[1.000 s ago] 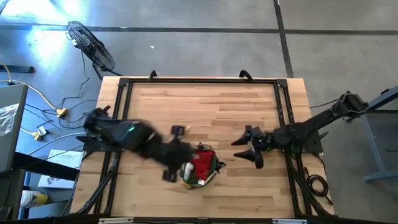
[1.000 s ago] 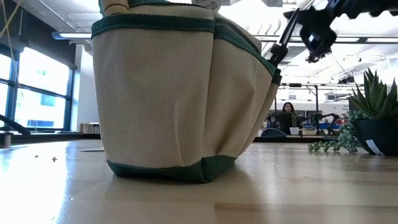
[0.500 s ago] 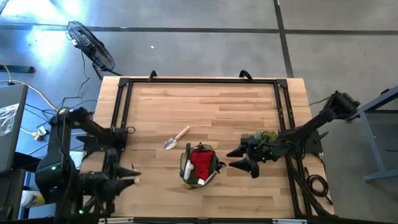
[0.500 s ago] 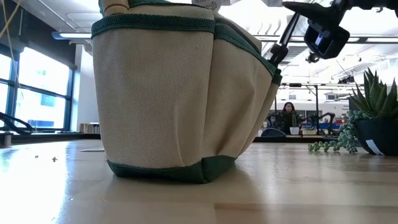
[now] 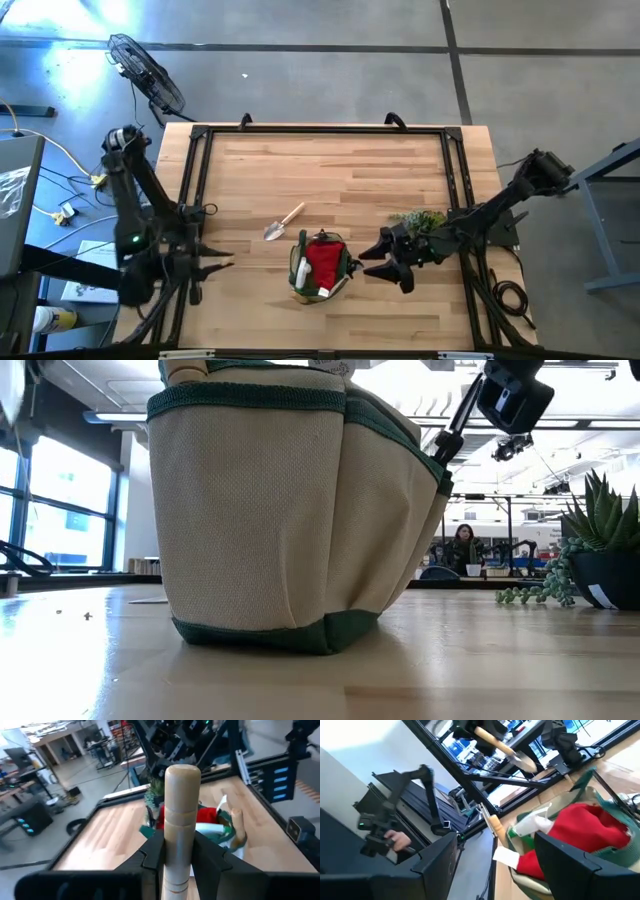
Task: Pick & Place Garden tools in Gardening bag
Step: Put the top brown trowel into the gardening bag
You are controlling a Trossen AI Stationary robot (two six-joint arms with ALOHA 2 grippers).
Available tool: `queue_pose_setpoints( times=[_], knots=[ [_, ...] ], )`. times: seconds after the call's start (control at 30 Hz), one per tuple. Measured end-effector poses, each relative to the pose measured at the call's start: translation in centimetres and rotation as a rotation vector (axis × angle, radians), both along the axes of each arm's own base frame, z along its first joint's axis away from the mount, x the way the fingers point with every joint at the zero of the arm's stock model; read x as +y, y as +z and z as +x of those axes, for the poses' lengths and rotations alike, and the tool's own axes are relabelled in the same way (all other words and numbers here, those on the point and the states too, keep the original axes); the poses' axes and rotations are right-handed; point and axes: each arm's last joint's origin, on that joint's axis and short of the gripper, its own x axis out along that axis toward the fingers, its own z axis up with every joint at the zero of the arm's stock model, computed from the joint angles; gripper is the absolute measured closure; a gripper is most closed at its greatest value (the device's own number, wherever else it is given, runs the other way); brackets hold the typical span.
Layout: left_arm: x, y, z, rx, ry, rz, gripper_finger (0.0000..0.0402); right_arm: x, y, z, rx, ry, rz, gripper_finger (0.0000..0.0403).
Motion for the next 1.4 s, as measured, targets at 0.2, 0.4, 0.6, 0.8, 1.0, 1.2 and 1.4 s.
queue_pose_setpoints(
  times=[0.2, 0.4, 0.6, 0.8, 1.0, 1.2, 1.4],
  knots=[
    [1.8, -3.3, -0.2, -0.135, -0.201, -0.064, 0.0339, -1.0, 0.1, 0.6, -0.002, -0.040, 0.001, 0.0147],
    [5.0, -5.2, 1.3, -0.415, -0.366, -0.037, 0.0339, -2.3, 0.1, 1.3, -0.004, -0.042, -0.006, 0.0147],
    [6.6, -6.0, 3.6, -0.460, -0.477, -0.037, 0.0339, -2.9, -0.2, 1.6, 0.020, -0.028, -0.020, 0.0147],
    [8.0, -6.9, 6.3, -0.419, -0.485, -0.068, 0.0339, -3.3, -0.4, 1.7, 0.037, -0.001, -0.027, 0.0147],
    [8.0, -7.1, 9.3, -0.393, -0.526, -0.060, 0.0339, -3.0, -0.4, 1.6, 0.035, 0.013, -0.054, 0.0147],
    [7.7, -7.7, 12.4, -0.352, -0.568, -0.048, 0.0339, -2.9, -0.5, 1.6, 0.041, 0.031, -0.057, 0.0147],
    [8.4, -8.9, 13.6, -0.298, -0.544, -0.086, 0.0339, -2.5, -0.5, 1.4, 0.043, 0.053, -0.058, 0.0147]
  ],
)
